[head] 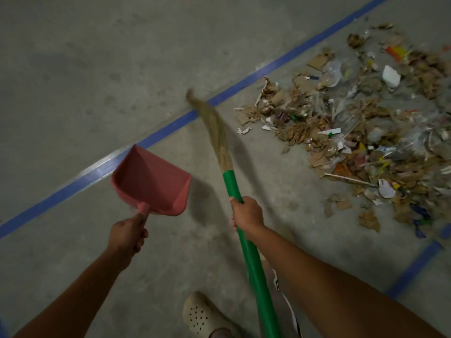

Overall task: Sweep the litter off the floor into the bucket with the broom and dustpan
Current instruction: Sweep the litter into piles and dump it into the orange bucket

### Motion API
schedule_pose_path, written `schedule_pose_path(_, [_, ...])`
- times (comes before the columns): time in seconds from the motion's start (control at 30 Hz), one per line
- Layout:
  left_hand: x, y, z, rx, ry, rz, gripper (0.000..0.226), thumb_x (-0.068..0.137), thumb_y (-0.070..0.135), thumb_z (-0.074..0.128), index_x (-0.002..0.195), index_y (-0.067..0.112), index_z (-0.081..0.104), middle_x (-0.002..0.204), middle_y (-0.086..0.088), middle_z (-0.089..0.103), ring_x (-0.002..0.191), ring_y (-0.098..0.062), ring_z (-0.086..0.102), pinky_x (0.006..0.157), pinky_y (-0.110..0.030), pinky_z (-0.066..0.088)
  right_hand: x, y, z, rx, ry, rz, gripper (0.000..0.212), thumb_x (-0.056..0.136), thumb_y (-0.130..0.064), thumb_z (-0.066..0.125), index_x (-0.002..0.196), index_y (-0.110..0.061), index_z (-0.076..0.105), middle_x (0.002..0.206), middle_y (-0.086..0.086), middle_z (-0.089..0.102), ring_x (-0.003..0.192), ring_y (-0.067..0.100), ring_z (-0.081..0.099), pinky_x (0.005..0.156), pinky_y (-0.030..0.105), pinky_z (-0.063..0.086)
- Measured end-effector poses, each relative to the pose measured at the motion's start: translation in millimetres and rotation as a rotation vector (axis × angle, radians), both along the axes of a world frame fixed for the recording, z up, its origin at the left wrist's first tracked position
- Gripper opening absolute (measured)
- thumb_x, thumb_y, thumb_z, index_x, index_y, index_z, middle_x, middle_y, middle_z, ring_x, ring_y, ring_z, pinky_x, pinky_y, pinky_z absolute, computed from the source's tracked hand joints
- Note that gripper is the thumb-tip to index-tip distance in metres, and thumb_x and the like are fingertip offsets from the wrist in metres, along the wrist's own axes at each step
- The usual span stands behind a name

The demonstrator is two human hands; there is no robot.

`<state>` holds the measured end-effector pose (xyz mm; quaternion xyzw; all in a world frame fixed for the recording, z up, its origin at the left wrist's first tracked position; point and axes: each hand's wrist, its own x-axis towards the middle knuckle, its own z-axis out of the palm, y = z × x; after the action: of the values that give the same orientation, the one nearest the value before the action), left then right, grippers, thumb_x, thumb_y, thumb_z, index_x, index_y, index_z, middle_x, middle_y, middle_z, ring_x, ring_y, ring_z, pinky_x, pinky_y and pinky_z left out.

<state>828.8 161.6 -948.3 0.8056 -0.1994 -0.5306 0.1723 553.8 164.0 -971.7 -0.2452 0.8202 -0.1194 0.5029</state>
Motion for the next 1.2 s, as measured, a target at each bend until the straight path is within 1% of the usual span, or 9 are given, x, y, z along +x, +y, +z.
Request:
schedule_pose_path(0.1, [-29.5, -20.5, -6.4, 0.013, -0.031, -0.063, 0.046, 0.099, 0.03, 0.055, 0.071, -0.005, 0.058, 0.035, -0.004, 0.044, 0.026, -0.013, 0.031, 0.033, -0.016, 0.02, -40.9, -16.1, -25.6, 0.141, -0.041, 0.035, 0.04, 0.099, -0.04, 0.056, 0.104, -0.001, 0.064, 0.072, 0.013, 0.071, 0.054, 0.026, 0.066, 0.066, 0.046, 0.063])
schedule_pose_path(0.23, [-80.9, -47.3, -22.7, 0.024, -0.03, -0.11, 0.048, 0.1, 0.031, 0.055, 0.068, -0.005, 0.057, 0.037, -0.005, 0.044, 0.026, -0.013, 0.031, 0.031, -0.018, 0.02, -102.3, -18.9, -51.0, 0.249, 0.052, 0.064, 0.042, 0.102, -0.039, 0.053, 0.111, 0.001, 0.063, 0.075, 0.01, 0.068, 0.049, 0.021, 0.061, 0.051, 0.029, 0.054])
schedule_pose_path(0.4, [-161.8, -81.1, -43.1, 0.035, -0.019, -0.194, 0.048, 0.098, 0.036, 0.059, 0.068, -0.001, 0.055, 0.052, -0.012, 0.051, 0.029, -0.013, 0.032, 0.033, -0.017, 0.02, -180.3, -30.6, -79.8, 0.255, 0.182, -0.031, 0.046, 0.105, -0.043, 0.044, 0.123, -0.003, 0.057, 0.121, 0.017, 0.065, 0.104, 0.034, 0.066, 0.074, 0.032, 0.046])
schedule_pose_path(0.67, [-298.4, -143.2, -60.9, 0.068, -0.032, -0.411, 0.05, 0.098, 0.033, 0.057, 0.063, -0.001, 0.056, 0.053, -0.014, 0.051, 0.029, -0.014, 0.032, 0.035, -0.015, 0.02, -332.6, -43.2, -94.8, 0.244, 0.26, -0.186, 0.046, 0.104, -0.045, 0.045, 0.118, -0.005, 0.062, 0.119, 0.018, 0.067, 0.107, 0.037, 0.065, 0.078, 0.035, 0.047])
schedule_pose_path(0.77, [-349.7, -165.2, -58.5, 0.056, -0.009, -0.498, 0.057, 0.095, 0.047, 0.064, 0.063, 0.001, 0.055, 0.056, -0.015, 0.052, 0.032, -0.015, 0.033, 0.034, -0.017, 0.021, -388.4, -43.2, -89.3, 0.237, 0.287, -0.297, 0.046, 0.102, -0.046, 0.046, 0.114, -0.005, 0.064, 0.112, 0.017, 0.07, 0.098, 0.036, 0.069, 0.083, 0.04, 0.056])
schedule_pose_path(0.9, [-411.2, -186.4, -54.4, 0.023, -0.003, -0.592, 0.051, 0.096, 0.045, 0.062, 0.068, 0.002, 0.055, 0.063, -0.017, 0.055, 0.033, -0.015, 0.034, 0.034, -0.016, 0.022, -446.3, -38.1, -91.5, 0.212, 0.23, -0.557, 0.048, 0.097, -0.049, 0.054, 0.1, -0.003, 0.068, 0.09, 0.016, 0.074, 0.069, 0.031, 0.072, 0.061, 0.038, 0.059])
schedule_pose_path(1.0, [-448.8, -197.7, -49.2, 0.007, 0.004, -0.649, 0.051, 0.095, 0.045, 0.063, 0.07, 0.001, 0.057, 0.064, -0.017, 0.055, 0.034, -0.015, 0.034, 0.033, -0.017, 0.022, -469.9, -43.9, -79.7, 0.117, 0.167, -0.858, 0.047, 0.092, -0.049, 0.06, 0.091, -0.004, 0.069, 0.079, 0.016, 0.073, 0.064, 0.033, 0.072, 0.066, 0.05, 0.063])
schedule_pose_path(1.1, [-476.8, -203.9, -43.7, -0.011, 0.03, -0.675, 0.049, 0.095, 0.044, 0.063, 0.072, 0.002, 0.057, 0.065, -0.017, 0.055, 0.033, -0.015, 0.034, 0.033, -0.016, 0.022, -481.4, -52.4, -52.9, 0.008, 0.117, -1.056, 0.04, 0.096, -0.046, 0.06, 0.081, -0.008, 0.065, 0.07, 0.012, 0.069, 0.052, 0.026, 0.064, 0.062, 0.042, 0.06])
schedule_pose_path(1.2, [-490.7, -208.6, -39.7, -0.021, 0.042, -0.706, 0.047, 0.097, 0.04, 0.061, 0.072, 0.0, 0.058, 0.066, -0.018, 0.056, 0.032, -0.014, 0.035, 0.033, -0.016, 0.022, -484.9, -51.3, -41.2, -0.083, 0.158, -1.107, 0.044, 0.096, -0.048, 0.057, 0.084, -0.008, 0.068, 0.07, 0.013, 0.069, 0.05, 0.026, 0.062, 0.059, 0.044, 0.059])
